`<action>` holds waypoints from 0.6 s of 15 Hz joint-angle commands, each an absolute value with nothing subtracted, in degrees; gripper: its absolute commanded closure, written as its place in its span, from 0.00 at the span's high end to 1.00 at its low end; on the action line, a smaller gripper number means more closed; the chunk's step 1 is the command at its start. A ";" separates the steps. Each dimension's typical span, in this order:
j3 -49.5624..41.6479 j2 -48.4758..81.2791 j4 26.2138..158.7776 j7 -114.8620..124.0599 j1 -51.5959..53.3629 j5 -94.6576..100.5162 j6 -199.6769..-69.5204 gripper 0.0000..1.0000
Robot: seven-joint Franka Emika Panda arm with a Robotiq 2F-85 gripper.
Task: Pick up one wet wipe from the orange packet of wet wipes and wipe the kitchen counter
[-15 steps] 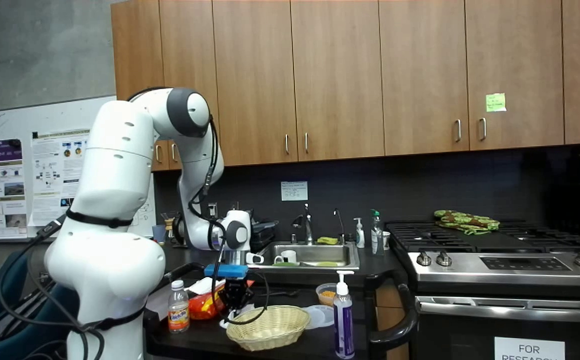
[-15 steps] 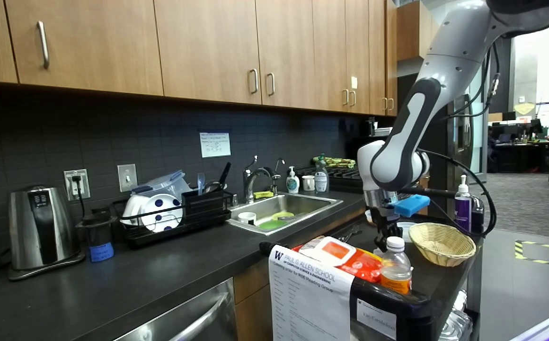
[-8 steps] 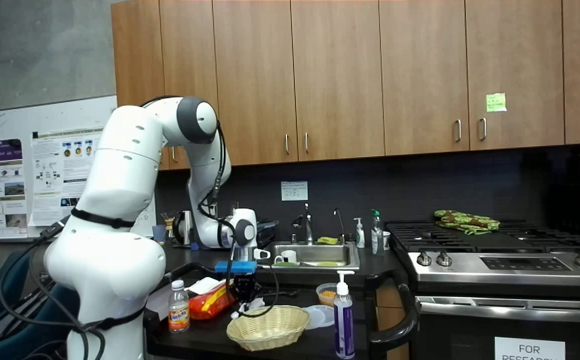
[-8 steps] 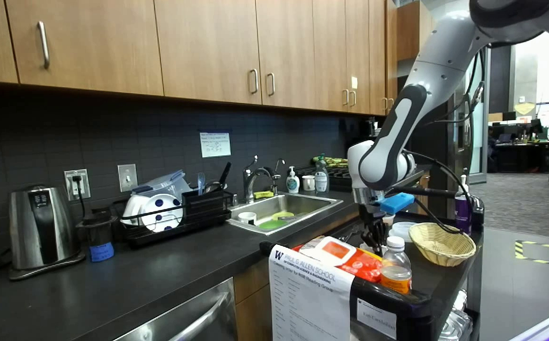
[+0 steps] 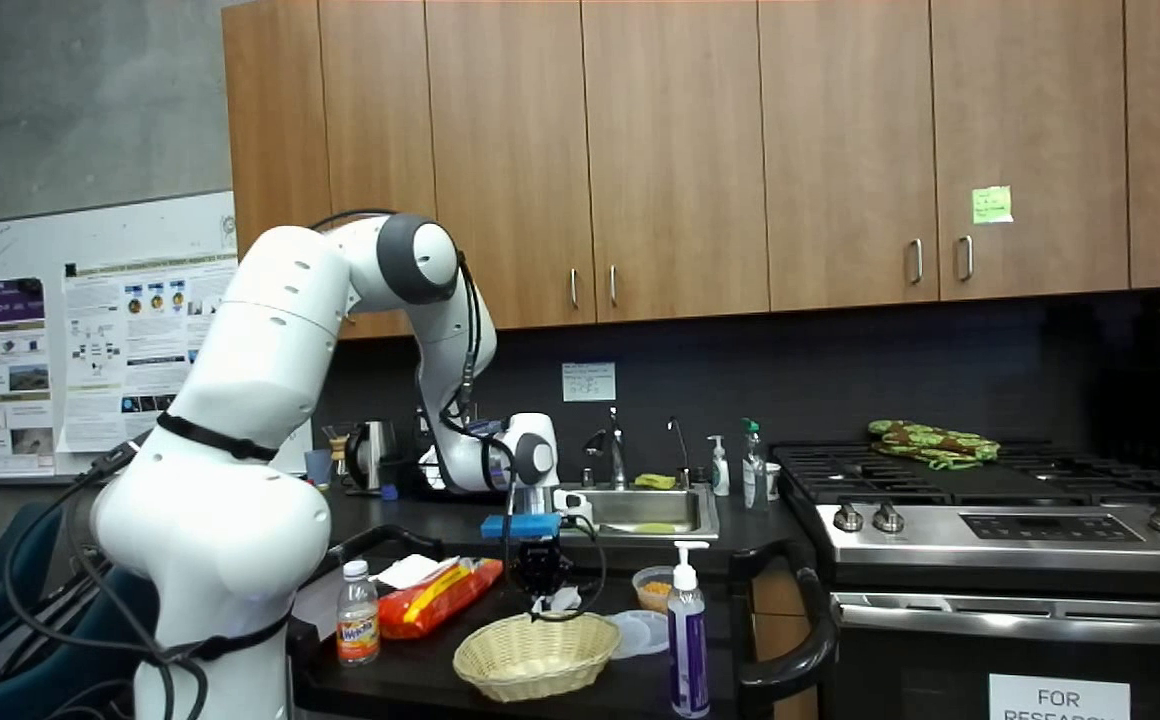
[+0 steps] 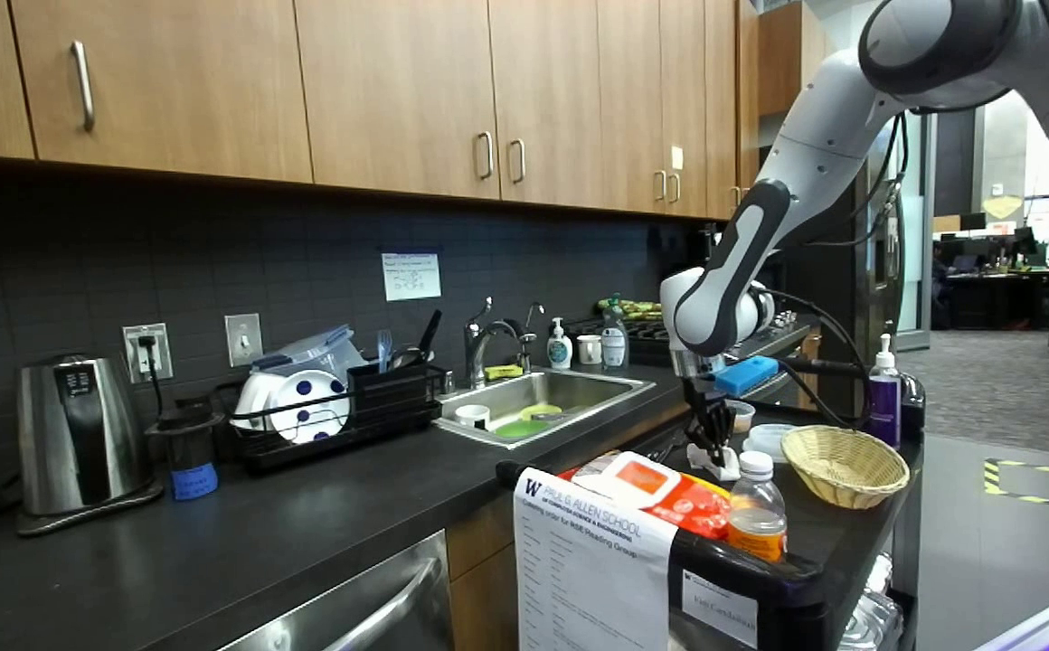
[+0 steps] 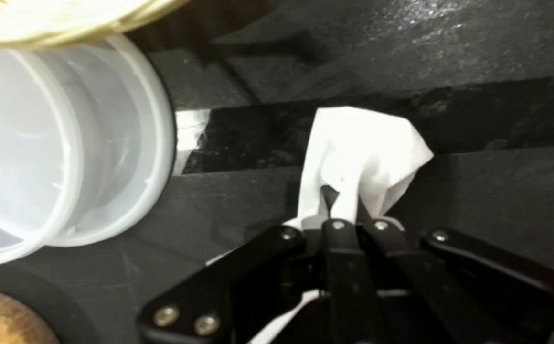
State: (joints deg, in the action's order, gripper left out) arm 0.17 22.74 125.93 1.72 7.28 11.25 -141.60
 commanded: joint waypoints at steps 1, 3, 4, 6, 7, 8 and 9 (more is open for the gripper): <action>-2.22 27.46 120.32 3.16 6.13 12.82 -139.78 0.01; -3.20 28.41 118.60 3.49 5.29 12.22 -139.39 0.01; -3.56 28.88 117.88 3.60 4.94 12.05 -139.09 0.01; -3.96 29.75 116.76 3.89 4.51 11.97 -138.63 0.01; -3.75 29.97 116.40 3.88 4.38 11.60 -138.42 0.01; -3.38 30.12 116.05 3.98 4.34 11.20 -138.14 0.01; -2.99 30.11 115.99 4.04 4.42 10.81 -137.79 0.01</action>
State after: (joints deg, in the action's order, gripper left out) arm -3.62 27.28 117.91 2.71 4.47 11.20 -138.49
